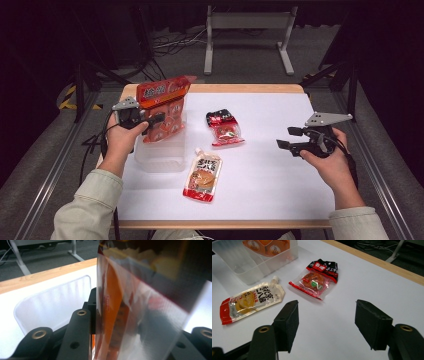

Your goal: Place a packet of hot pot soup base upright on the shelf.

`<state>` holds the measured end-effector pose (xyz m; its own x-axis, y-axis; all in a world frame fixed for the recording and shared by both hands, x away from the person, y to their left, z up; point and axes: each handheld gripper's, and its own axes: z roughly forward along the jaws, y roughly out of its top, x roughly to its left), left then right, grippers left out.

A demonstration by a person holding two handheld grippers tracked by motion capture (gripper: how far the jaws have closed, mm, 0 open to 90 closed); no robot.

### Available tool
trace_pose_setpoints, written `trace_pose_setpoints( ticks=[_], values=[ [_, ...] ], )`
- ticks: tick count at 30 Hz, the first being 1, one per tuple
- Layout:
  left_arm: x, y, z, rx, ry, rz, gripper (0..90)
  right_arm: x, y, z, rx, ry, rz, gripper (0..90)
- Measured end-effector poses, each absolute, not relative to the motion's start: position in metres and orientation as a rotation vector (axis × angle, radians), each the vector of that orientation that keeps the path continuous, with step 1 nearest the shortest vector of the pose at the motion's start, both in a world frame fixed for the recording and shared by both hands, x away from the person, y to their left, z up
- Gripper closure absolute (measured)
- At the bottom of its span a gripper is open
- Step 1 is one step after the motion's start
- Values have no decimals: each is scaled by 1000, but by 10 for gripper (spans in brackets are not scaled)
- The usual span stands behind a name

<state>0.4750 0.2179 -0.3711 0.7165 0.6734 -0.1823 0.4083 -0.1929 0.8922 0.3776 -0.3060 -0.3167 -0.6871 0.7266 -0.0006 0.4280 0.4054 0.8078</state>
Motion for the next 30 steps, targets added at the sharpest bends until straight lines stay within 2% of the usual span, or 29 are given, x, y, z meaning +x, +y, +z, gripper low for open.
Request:
trace_pose_setpoints(
  ticks=[11, 23, 24, 26, 28, 30],
  values=[
    [468, 233, -392, 1765, 874, 275, 695, 376, -305, -322, 999, 2322, 1182, 370],
    [465, 231, -390, 1760, 862, 294, 673, 380, -302, -324, 999, 2330, 1182, 370],
    [464, 230, -389, 1763, 864, 295, 651, 380, -302, -324, 997, 2332, 1180, 370],
    [463, 230, -386, 1743, 871, 321, 511, 381, -300, -325, 995, 2332, 1182, 370],
    [460, 231, -382, 1714, 866, 339, 409, 382, -299, -325, 994, 2334, 1184, 370],
    [457, 231, -378, 1704, 884, 372, 236, 383, -298, -325, 994, 2332, 1184, 370]
  ],
)
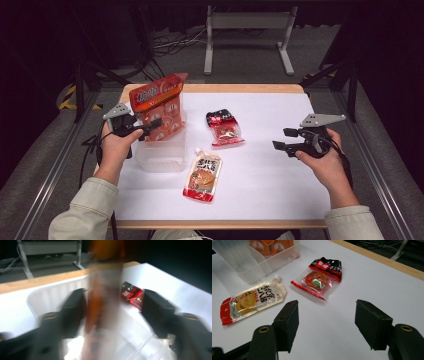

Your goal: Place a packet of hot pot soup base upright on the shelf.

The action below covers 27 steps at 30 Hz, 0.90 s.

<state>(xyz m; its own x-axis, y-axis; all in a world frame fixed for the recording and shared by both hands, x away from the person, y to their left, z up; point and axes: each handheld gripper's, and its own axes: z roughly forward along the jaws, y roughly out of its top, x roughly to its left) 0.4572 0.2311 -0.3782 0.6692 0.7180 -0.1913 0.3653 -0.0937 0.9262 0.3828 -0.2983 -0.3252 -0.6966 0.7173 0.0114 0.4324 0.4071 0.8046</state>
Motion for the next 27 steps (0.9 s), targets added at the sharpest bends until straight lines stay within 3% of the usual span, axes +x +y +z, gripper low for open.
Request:
trace_pose_setpoints(
  ticks=[3, 10, 27],
  values=[
    [454, 231, -375, 1732, 905, 404, 122, 384, -296, -326, 991, 2334, 1186, 370],
    [433, 242, -359, 1700, 907, 503, 80, 386, -294, -327, 986, 2335, 1184, 366],
    [371, 260, -347, 1768, 845, 520, 65, 385, -295, -327, 979, 2316, 1210, 364]
  ],
)
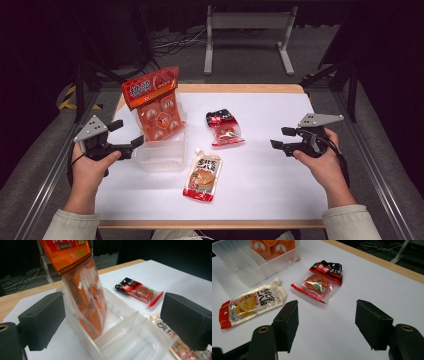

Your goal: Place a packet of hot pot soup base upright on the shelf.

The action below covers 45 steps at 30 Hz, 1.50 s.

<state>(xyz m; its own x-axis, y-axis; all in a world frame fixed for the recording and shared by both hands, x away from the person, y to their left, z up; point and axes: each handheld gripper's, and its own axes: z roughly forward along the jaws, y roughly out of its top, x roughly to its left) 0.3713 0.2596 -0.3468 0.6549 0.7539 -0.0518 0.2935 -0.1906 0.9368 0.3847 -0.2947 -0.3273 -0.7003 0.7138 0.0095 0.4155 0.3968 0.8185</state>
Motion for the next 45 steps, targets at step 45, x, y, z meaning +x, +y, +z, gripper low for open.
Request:
trace_pose_setpoints(
  ticks=[45],
  values=[
    [335, 277, -357, 1905, 845, 391, 59, 445, -244, -334, 924, 2372, 1277, 361]
  ],
)
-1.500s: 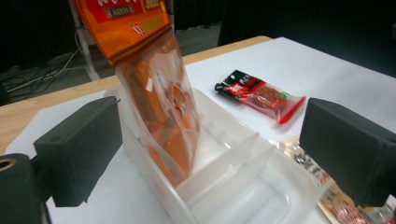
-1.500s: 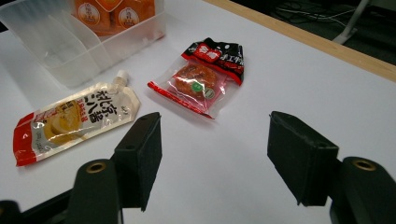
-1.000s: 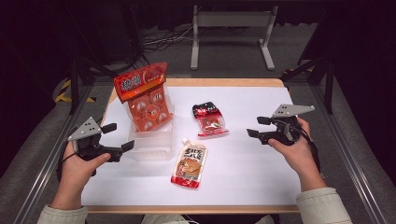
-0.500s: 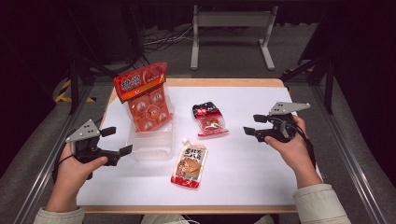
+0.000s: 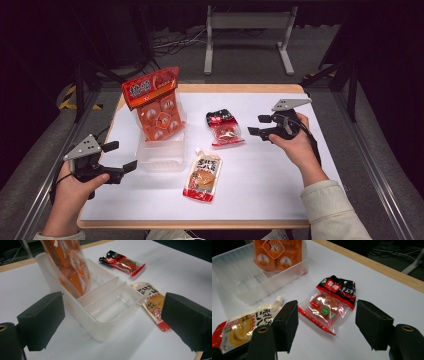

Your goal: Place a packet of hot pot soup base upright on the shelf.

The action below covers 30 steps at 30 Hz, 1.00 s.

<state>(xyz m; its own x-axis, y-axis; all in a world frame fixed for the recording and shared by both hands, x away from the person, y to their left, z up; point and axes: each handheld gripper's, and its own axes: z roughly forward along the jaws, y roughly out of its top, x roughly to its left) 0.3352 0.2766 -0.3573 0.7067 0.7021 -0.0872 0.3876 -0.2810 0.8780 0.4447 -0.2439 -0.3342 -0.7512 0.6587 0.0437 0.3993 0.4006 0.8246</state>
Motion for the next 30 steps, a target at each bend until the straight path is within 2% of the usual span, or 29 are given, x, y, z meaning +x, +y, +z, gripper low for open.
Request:
trace_pose_setpoints(
  ticks=[15, 30],
  values=[
    [333, 289, -363, 1899, 902, 429, 53, 500, -204, -350, 956, 2427, 1188, 366],
    [338, 291, -362, 1876, 890, 404, 53, 535, -196, -376, 1069, 2430, 1103, 380]
  ],
)
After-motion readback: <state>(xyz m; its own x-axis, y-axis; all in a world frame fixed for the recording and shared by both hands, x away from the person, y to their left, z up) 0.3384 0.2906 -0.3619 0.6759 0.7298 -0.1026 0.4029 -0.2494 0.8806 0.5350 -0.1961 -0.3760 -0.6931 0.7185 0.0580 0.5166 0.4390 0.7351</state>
